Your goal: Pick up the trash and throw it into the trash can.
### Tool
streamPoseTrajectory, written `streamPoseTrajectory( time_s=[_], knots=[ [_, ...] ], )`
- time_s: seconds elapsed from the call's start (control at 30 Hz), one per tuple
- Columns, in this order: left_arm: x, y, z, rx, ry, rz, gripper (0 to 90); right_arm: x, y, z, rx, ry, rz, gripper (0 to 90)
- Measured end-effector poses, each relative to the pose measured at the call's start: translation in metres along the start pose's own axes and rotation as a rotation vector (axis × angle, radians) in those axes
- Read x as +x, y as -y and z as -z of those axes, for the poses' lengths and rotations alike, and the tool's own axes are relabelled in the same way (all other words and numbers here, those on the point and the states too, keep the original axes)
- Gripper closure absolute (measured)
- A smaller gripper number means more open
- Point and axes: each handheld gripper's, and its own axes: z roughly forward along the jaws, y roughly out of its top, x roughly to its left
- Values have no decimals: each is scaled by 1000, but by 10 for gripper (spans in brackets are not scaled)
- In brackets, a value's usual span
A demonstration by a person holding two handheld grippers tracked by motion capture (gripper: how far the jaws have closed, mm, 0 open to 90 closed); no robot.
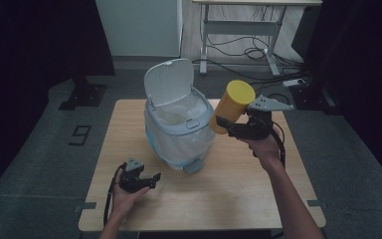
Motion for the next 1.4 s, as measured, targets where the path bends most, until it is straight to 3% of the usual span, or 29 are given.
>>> streamPoseTrajectory(
  time_s=[0.57, 1.4],
  knots=[
    [1, 0, 0, 3, 12, 3, 213, 9, -22, -22, 9, -27, 30, 236],
    [0, 0, -2, 15, 20, -1, 220, 5, -48, -49, 26, -22, 38, 236]
  ],
)
